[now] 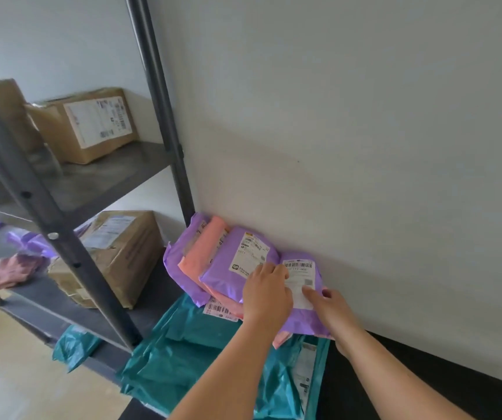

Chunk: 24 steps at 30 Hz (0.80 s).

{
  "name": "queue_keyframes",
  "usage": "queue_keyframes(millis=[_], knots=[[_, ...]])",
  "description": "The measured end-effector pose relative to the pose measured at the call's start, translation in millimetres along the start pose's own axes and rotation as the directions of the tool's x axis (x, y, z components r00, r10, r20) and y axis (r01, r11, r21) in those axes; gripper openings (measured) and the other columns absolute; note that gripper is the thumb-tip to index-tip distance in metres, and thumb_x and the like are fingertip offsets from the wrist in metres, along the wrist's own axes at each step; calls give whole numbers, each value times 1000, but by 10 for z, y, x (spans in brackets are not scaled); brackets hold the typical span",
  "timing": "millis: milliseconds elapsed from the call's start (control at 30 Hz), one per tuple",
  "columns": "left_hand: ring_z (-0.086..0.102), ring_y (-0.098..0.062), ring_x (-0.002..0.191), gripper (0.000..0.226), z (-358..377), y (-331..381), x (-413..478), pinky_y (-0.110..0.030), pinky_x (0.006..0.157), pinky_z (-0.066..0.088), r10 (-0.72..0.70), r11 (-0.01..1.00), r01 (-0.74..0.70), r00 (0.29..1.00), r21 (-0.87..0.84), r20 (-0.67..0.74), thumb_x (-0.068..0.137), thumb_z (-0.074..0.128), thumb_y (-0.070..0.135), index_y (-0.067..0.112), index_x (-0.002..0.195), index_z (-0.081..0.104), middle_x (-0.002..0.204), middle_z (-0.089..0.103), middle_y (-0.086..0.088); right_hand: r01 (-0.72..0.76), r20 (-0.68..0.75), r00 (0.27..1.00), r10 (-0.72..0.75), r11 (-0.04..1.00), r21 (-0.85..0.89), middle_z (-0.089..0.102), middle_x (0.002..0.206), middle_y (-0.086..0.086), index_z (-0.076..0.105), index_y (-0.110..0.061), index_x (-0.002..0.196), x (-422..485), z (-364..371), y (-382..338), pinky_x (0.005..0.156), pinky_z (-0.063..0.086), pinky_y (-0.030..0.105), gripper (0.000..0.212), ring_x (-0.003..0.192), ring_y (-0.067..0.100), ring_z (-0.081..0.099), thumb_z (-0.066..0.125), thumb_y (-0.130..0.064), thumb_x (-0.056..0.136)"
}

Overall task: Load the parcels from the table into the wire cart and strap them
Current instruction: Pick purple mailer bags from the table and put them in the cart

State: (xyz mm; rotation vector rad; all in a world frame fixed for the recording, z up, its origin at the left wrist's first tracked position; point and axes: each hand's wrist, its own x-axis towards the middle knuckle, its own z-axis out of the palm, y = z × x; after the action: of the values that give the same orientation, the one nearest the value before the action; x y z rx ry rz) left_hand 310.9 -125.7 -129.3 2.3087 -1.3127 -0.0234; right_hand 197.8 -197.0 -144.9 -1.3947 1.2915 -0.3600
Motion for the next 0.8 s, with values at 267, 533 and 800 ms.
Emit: queue_keyframes(millis=[267, 533, 800], knots=[[55, -18, 108, 32, 78, -245, 25, -30, 92, 42, -8, 999, 6, 999, 40, 34, 87, 46, 17, 21, 116, 60, 116, 63, 5, -6, -63, 998, 16, 989, 150, 66, 117, 17, 51, -1, 129, 167, 150, -19, 91, 55, 48, 58, 101, 33, 67, 79, -24, 82], [60, -19, 98, 23, 56, -298, 40, -32, 82, 43, -44, 997, 44, 999, 64, -8, 95, 41, 29, 21, 105, 61, 105, 66, 2, 56, -134, 991, -30, 979, 194, 63, 125, 17, 42, -3, 140, 172, 133, -44, 78, 55, 39, 74, 101, 32, 65, 81, -21, 79], [56, -18, 97, 29, 18, -150, 3, -31, 80, 42, -22, 999, 22, 1000, 35, -18, 102, 37, 35, 18, 106, 59, 104, 64, 1, 44, -130, 992, -2, 946, 320, 66, 111, 11, 46, -8, 137, 44, -200, 32, 54, 52, 27, 67, 83, 21, 68, 80, -23, 81]])
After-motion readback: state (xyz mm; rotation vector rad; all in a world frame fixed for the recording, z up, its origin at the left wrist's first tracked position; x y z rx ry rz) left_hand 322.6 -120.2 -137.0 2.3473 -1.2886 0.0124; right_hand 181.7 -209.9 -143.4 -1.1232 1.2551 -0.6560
